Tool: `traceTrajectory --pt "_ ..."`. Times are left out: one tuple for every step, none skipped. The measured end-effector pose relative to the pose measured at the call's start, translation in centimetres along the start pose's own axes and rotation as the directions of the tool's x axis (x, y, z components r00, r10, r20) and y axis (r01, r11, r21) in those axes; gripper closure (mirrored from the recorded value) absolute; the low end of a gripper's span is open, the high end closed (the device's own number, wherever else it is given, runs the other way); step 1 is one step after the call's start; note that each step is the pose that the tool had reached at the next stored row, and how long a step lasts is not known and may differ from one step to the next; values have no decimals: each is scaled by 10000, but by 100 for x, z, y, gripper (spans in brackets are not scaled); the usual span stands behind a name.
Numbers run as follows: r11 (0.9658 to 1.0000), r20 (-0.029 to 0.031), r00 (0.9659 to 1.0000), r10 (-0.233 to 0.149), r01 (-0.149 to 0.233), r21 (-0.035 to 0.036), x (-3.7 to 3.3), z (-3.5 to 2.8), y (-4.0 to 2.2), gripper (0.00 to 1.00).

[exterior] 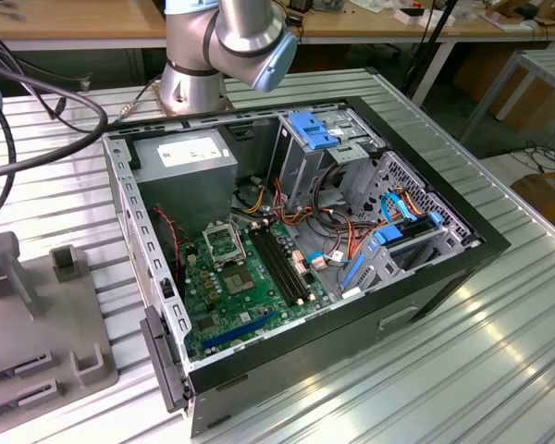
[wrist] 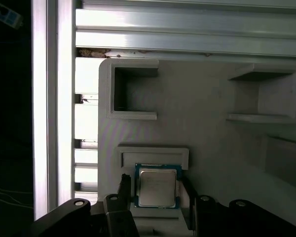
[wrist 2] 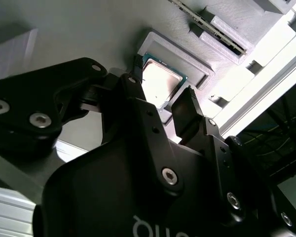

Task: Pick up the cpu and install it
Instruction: 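Pick up the cpu and move it towards the insertion slot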

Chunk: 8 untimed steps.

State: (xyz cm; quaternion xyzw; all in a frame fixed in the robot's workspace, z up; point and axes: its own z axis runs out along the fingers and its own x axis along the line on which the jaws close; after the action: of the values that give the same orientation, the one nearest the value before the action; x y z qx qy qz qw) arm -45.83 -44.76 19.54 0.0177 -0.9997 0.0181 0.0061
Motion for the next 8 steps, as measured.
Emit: traceTrajectory --pt "10000 1 10000 1 -1 0 -8 1 0 49" --pt "10000 1 10000 2 -2 0 -17 3 0 49" --pt "10000 2 10000 3 -3 -1 -23 3 0 49" --pt "10000 3 10000 5 -5 -2 -29 4 0 49" --pt "10000 2 10000 6 -6 -2 -32 4 0 49" --pt "10000 2 10000 7 -7 -1 -37 4 -1 49" --pt "10000 2 10000 6 -6 -1 -39 5 -1 49" --pt "10000 2 10000 7 -7 -1 -40 5 -1 49"
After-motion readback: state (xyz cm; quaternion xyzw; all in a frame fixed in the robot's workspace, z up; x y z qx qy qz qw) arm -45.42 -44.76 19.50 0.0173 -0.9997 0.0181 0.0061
